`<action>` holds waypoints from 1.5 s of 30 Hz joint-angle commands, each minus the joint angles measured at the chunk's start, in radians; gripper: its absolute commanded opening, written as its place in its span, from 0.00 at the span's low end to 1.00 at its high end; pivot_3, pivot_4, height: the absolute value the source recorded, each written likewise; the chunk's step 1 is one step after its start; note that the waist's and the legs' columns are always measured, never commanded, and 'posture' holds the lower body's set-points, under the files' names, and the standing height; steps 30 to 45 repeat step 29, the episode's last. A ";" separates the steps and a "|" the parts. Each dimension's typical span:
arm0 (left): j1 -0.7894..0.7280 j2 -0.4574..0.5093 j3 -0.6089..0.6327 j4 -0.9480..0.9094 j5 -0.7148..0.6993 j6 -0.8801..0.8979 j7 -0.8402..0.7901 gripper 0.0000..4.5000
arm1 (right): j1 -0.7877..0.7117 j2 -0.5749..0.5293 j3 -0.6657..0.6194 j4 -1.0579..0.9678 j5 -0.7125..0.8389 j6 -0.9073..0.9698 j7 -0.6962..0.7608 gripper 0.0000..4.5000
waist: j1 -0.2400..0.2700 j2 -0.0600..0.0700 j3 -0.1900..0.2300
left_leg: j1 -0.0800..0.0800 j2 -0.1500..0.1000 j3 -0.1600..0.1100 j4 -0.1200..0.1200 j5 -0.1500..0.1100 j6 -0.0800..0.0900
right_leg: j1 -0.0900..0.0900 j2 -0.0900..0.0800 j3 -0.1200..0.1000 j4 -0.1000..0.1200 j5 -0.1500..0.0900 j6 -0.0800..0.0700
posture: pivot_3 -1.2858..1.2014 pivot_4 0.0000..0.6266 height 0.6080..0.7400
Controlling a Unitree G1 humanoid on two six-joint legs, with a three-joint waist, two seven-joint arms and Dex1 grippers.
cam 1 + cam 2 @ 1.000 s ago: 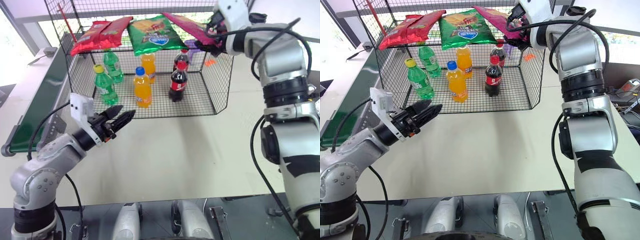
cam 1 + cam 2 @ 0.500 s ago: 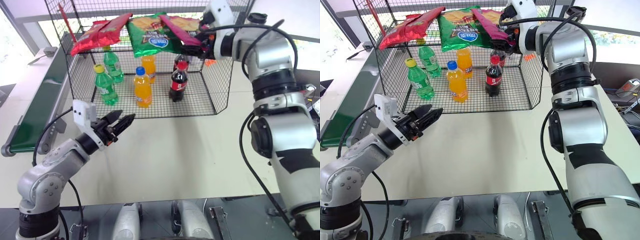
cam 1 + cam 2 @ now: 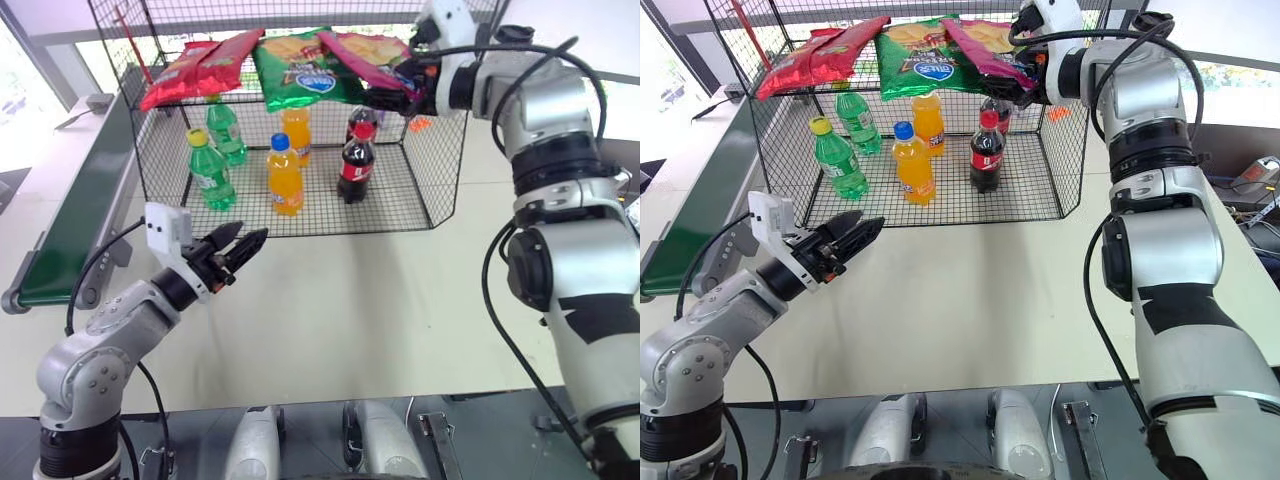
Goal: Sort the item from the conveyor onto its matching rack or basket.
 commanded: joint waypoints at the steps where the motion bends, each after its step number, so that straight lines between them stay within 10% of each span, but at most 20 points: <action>1: -0.014 0.002 0.007 -0.014 0.001 -0.020 0.002 0.66 | 0.006 -0.043 0.006 -0.098 0.003 -0.043 0.066 0.99 | -0.001 0.000 0.000 | 0.000 0.000 0.000 0.000 0.000 0.000 | 0.000 0.000 0.000 0.000 0.000 0.000 | 0.52 0.24 1.00; 18: -0.015 0.005 0.008 -0.012 0.079 -0.087 -0.019 0.66 | 0.212 -0.170 -0.039 -0.500 0.057 -0.017 0.140 0.99 | 0.000 0.000 0.000 | 0.000 0.000 0.000 0.000 0.000 0.000 | 0.000 0.000 0.000 0.000 0.000 0.000 | 0.52 0.24 1.00; 29: -0.016 0.197 0.075 0.001 0.126 -0.058 -0.106 0.66 | 0.759 -0.248 -0.457 -1.191 0.450 0.423 0.022 0.99 | 0.025 -0.001 0.000 | 0.000 0.000 0.000 0.000 -0.001 0.000 | 0.001 0.000 -0.001 -0.002 0.000 -0.001 | 0.52 0.24 1.00; 45: -0.016 0.197 0.075 0.001 0.126 -0.058 -0.106 0.66 | 0.759 -0.248 -0.457 -1.191 0.450 0.423 0.022 0.99 | 0.025 -0.001 0.000 | 0.000 0.000 0.000 0.000 -0.001 0.000 | 0.001 0.000 -0.001 -0.002 0.000 -0.001 | 0.52 0.24 1.00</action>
